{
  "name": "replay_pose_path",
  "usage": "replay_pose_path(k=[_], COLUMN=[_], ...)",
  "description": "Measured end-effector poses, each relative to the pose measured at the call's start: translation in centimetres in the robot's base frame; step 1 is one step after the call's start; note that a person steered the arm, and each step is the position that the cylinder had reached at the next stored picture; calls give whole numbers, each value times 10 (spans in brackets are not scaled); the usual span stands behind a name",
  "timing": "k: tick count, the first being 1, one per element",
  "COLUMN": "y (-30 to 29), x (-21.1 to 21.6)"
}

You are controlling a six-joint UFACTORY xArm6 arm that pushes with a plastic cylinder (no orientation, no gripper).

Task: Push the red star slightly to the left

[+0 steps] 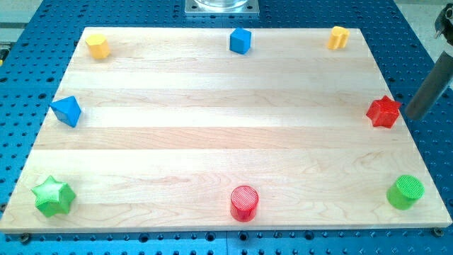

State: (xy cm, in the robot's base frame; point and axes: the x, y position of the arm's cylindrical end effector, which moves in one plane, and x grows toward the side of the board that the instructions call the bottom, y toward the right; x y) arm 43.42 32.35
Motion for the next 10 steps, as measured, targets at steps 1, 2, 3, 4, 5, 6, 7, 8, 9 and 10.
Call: replay_pose_path(k=[1,2,3,4,5,6,7,8,9,10], y=[-17,-32,-45,-51,-59,-70,-76,-76,-85,-111], x=[0,0,0,0,0,0,0,0,-1,2])
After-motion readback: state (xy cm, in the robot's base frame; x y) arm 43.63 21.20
